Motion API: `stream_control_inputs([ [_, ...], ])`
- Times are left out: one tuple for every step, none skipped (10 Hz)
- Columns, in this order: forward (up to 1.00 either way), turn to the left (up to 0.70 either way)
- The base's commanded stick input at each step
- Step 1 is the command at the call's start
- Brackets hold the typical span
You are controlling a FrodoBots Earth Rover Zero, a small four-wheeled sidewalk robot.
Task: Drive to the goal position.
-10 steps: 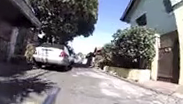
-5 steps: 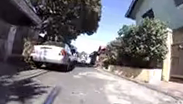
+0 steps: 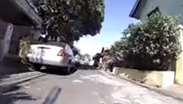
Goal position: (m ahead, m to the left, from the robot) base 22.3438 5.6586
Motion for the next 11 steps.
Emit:
stream_control_inputs([
  [1.00,0.10],
  [1.00,0.00],
  [1.00,0.00],
  [1.00,0.02],
  [1.00,0.04],
  [1.00,0.00],
  [1.00,0.01],
  [1.00,0.06],
  [1.00,-0.11],
  [1.00,-0.40],
  [1.00,-0.40],
])
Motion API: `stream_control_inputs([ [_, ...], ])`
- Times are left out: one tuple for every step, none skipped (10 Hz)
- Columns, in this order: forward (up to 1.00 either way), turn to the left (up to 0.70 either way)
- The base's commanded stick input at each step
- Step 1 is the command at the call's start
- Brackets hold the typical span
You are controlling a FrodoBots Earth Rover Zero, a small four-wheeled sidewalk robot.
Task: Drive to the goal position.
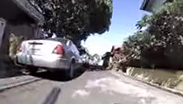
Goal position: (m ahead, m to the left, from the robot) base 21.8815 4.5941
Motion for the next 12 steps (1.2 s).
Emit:
stream_control_inputs([
  [1.00,-0.40],
  [1.00,-0.40],
  [1.00,-0.40],
  [1.00,-0.40],
  [1.00,-0.40],
  [1.00,-0.36],
  [1.00,0.02],
  [1.00,0.09],
  [1.00,0.00],
  [1.00,0.00],
  [1.00,0.00],
  [1.00,0.00],
])
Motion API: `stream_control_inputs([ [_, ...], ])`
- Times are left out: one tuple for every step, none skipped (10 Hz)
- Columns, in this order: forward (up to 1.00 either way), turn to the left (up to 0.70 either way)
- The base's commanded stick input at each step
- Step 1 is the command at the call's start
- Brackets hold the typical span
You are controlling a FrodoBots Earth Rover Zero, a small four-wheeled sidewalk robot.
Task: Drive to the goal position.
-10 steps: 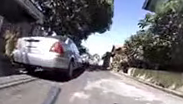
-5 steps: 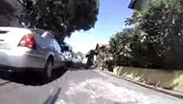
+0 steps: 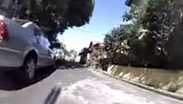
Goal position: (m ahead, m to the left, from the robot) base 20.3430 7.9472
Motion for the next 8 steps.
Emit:
stream_control_inputs([
  [1.00,0.00],
  [1.00,0.00],
  [1.00,0.00],
  [1.00,0.00],
  [1.00,0.00],
  [1.00,0.00],
  [1.00,0.00],
  [1.00,0.00],
])
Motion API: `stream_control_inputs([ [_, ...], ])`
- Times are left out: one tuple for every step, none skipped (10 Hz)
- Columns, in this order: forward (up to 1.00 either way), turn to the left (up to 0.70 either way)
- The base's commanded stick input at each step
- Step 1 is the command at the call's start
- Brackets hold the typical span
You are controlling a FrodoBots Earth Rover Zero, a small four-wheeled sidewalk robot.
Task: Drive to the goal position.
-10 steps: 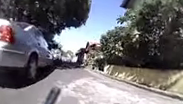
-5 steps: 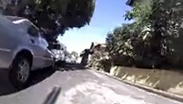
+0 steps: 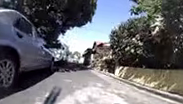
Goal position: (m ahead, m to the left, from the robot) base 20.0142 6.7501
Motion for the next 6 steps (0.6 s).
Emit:
stream_control_inputs([
  [1.00,0.00],
  [1.00,0.00],
  [1.00,0.00],
  [1.00,0.00],
  [1.00,0.00],
  [1.00,0.00],
])
